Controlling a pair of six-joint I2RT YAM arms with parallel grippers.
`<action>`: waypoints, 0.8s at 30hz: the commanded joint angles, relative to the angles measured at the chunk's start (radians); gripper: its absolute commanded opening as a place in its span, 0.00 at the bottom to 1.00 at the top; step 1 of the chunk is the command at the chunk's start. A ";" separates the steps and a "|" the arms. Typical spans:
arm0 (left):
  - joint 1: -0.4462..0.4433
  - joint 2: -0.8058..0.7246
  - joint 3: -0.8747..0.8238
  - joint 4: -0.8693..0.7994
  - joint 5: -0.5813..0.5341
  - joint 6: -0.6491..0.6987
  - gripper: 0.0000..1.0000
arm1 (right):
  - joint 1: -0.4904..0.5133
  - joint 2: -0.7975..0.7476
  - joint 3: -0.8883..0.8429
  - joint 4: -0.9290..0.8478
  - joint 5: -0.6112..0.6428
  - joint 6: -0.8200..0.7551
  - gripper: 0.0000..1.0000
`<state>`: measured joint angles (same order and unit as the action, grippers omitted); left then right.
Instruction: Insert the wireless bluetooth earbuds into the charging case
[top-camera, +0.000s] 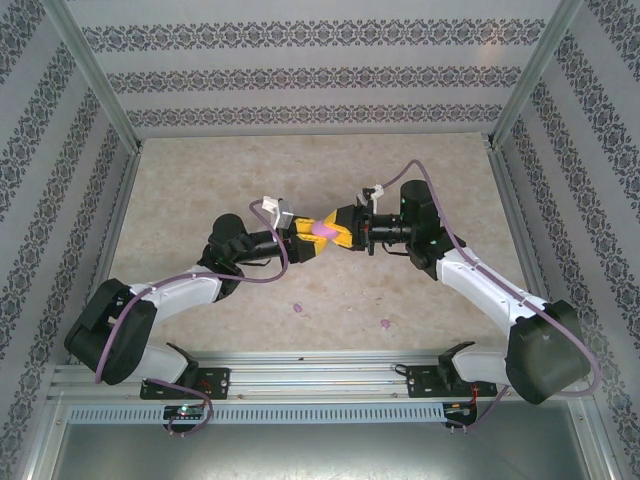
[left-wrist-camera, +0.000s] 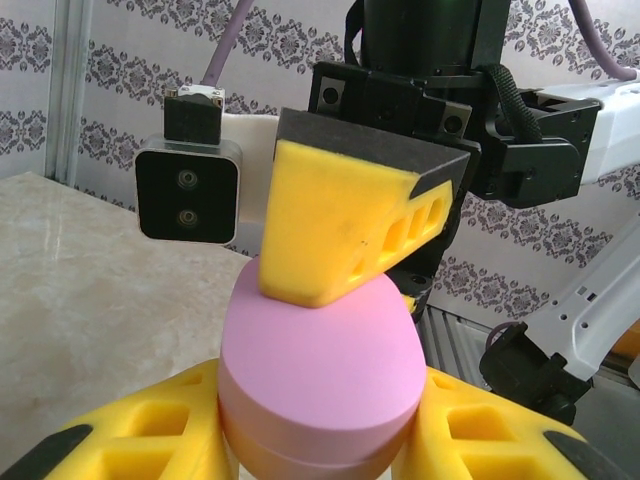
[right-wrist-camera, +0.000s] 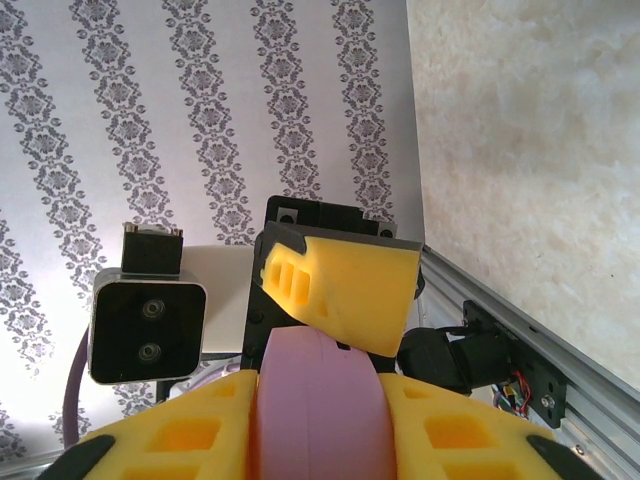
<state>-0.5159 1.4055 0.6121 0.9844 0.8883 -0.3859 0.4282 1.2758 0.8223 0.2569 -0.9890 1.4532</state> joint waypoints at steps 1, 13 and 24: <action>0.003 -0.010 0.028 0.053 0.020 -0.019 0.20 | 0.005 -0.028 0.007 -0.045 0.012 -0.080 0.40; 0.004 -0.153 0.090 -0.296 0.078 0.090 0.10 | -0.091 -0.240 0.145 -0.408 0.167 -0.632 0.68; 0.003 -0.239 0.165 -0.566 0.178 0.150 0.07 | 0.070 -0.249 0.288 -0.699 0.227 -1.246 0.66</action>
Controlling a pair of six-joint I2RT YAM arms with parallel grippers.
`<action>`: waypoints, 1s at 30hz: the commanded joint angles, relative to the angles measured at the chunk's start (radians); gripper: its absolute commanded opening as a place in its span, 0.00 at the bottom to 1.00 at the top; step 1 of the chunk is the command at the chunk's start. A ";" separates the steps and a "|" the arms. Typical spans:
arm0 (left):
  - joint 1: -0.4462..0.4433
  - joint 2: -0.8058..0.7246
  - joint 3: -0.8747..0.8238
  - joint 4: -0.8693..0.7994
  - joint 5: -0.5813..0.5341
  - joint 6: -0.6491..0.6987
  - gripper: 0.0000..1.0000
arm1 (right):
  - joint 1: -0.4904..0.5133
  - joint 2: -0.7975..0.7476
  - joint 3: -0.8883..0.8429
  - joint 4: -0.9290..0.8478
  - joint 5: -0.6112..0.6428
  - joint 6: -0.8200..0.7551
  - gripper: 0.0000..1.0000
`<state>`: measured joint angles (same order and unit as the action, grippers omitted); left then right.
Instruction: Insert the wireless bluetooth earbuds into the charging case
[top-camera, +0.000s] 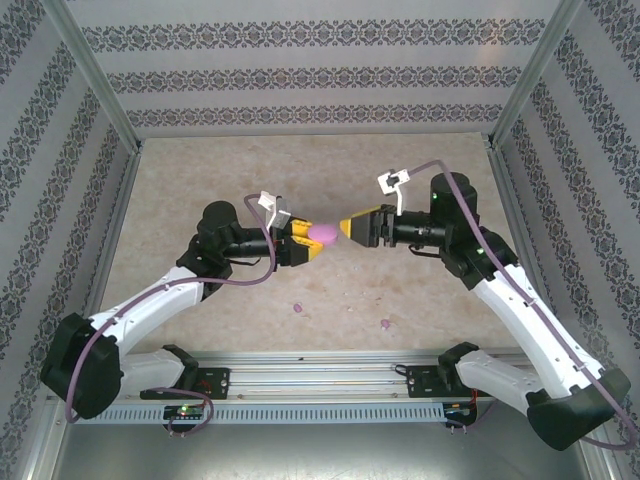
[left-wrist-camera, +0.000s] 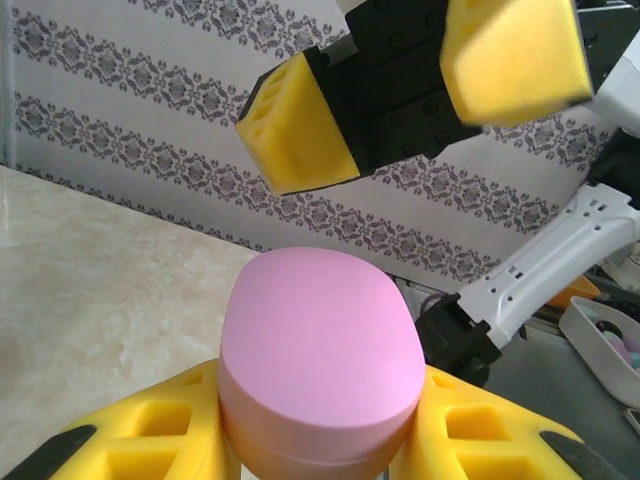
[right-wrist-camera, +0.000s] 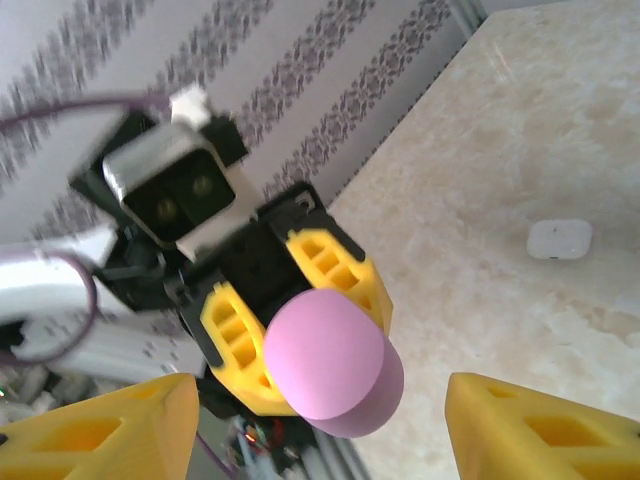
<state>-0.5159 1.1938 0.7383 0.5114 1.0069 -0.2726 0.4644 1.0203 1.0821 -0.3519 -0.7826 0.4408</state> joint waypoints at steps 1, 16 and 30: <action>0.003 -0.031 0.041 -0.099 0.064 0.036 0.07 | 0.058 0.007 0.029 -0.100 0.034 -0.283 0.67; 0.004 -0.036 0.066 -0.114 0.113 -0.011 0.07 | 0.138 0.098 0.072 -0.142 0.024 -0.428 0.57; 0.001 -0.033 0.067 -0.100 0.125 -0.022 0.07 | 0.074 0.121 0.064 -0.019 -0.039 -0.255 0.38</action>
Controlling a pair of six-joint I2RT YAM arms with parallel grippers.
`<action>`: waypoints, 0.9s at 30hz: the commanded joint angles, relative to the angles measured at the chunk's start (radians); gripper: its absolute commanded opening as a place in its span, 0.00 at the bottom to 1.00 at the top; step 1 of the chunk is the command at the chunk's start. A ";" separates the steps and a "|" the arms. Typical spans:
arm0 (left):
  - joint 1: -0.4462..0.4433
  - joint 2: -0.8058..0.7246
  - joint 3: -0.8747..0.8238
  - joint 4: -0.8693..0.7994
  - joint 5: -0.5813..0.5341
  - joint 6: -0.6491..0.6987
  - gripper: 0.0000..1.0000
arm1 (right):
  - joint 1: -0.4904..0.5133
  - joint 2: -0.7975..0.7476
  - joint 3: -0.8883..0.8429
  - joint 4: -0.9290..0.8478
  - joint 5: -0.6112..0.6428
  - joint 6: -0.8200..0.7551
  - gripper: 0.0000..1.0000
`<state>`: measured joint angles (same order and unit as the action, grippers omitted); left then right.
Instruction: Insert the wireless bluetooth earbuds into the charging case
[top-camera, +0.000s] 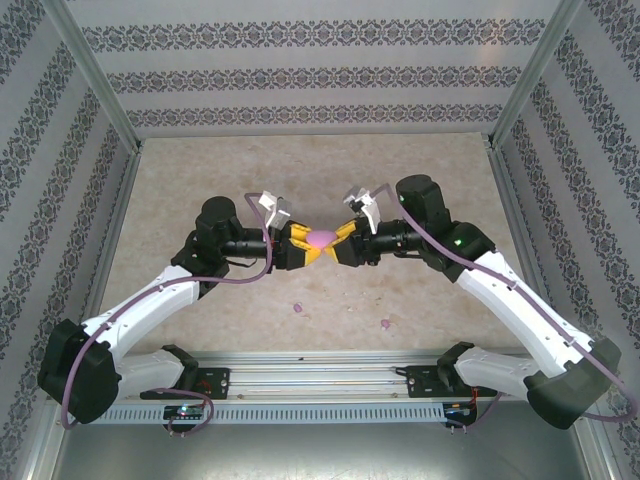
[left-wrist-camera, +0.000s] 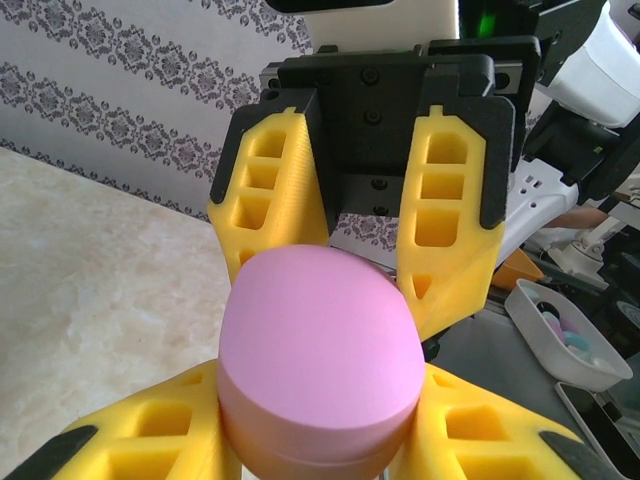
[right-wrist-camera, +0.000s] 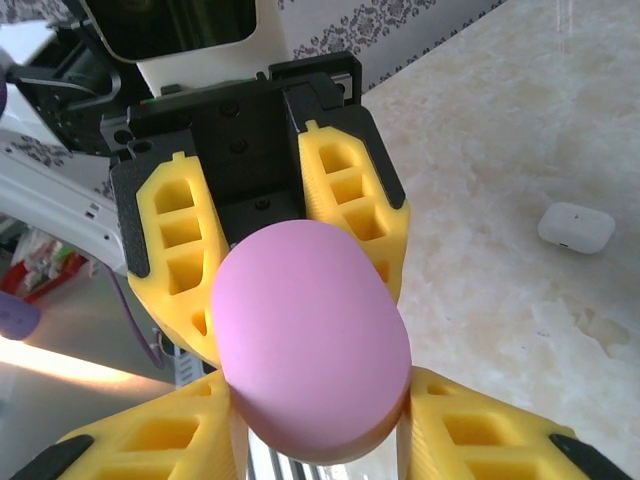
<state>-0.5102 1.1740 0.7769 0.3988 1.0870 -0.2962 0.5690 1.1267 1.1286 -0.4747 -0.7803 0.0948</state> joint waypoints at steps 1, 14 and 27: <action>-0.004 -0.013 0.026 0.012 0.047 0.003 0.07 | -0.039 0.020 0.019 0.109 -0.042 0.112 0.41; -0.003 -0.030 -0.001 0.022 -0.011 0.029 0.07 | -0.104 0.040 0.017 0.120 0.006 0.259 0.56; -0.002 -0.031 -0.006 -0.147 -0.233 0.164 0.06 | -0.103 -0.048 0.003 0.021 0.132 0.451 0.57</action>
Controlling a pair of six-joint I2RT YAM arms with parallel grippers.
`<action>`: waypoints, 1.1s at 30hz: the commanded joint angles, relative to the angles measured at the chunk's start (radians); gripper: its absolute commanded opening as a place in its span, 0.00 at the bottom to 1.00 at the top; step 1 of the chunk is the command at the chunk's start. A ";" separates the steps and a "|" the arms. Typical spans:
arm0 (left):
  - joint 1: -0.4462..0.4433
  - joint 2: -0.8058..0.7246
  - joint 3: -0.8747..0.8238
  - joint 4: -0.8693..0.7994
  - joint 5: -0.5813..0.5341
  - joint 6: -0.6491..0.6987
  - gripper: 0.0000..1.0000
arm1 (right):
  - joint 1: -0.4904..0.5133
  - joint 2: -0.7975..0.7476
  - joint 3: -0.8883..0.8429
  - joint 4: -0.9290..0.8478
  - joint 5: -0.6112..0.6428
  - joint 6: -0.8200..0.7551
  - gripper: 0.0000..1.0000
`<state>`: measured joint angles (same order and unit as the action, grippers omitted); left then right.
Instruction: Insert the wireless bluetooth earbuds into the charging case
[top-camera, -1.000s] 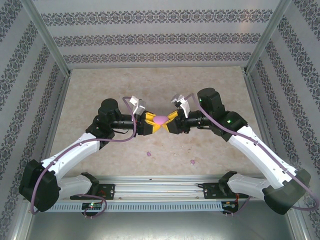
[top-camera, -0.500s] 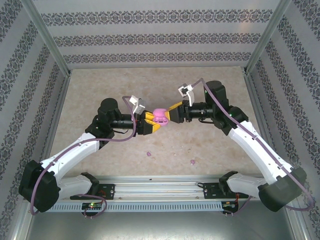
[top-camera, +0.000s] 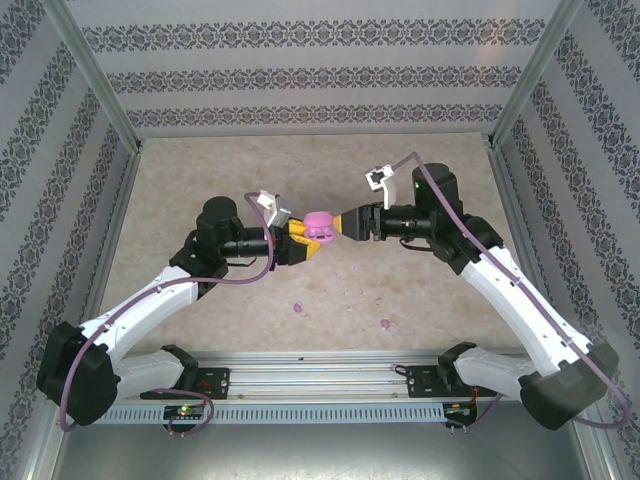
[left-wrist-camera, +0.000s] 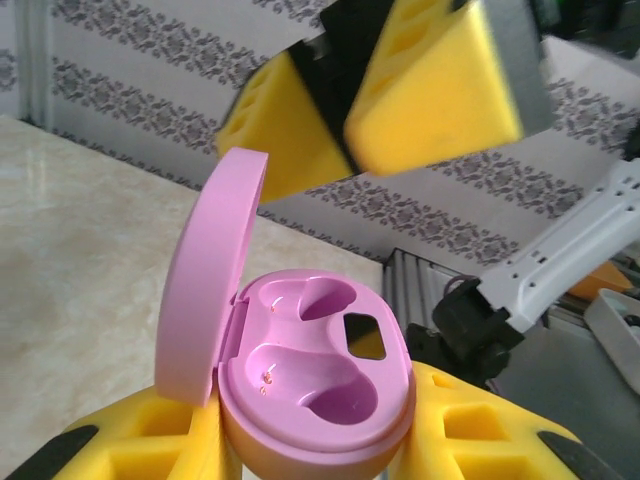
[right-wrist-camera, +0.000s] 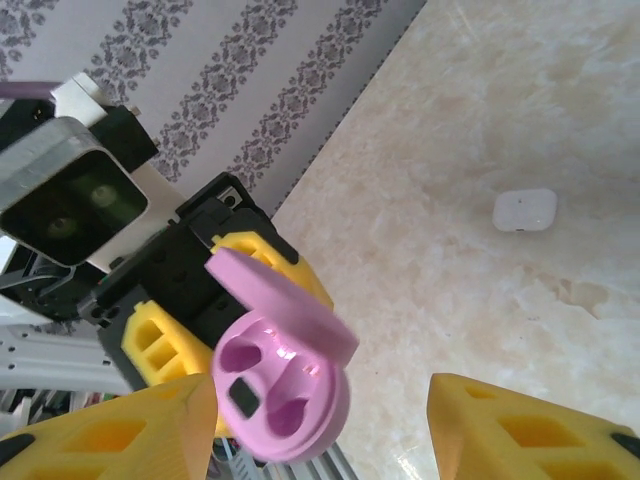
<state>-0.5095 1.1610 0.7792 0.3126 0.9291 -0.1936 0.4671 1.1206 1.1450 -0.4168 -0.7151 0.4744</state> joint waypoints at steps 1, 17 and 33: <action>-0.001 -0.019 -0.013 -0.065 -0.095 0.062 0.06 | -0.001 -0.048 -0.019 -0.049 0.081 0.082 0.57; 0.037 -0.236 -0.164 -0.268 -0.382 0.034 0.05 | 0.207 0.030 -0.263 -0.085 0.405 0.356 0.47; 0.050 -0.520 -0.221 -0.580 -0.577 0.060 0.05 | 0.501 0.582 -0.019 -0.103 0.496 0.327 0.34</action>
<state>-0.4747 0.6792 0.5648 -0.1833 0.4042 -0.1558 0.9463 1.6539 1.0725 -0.4938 -0.2626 0.8165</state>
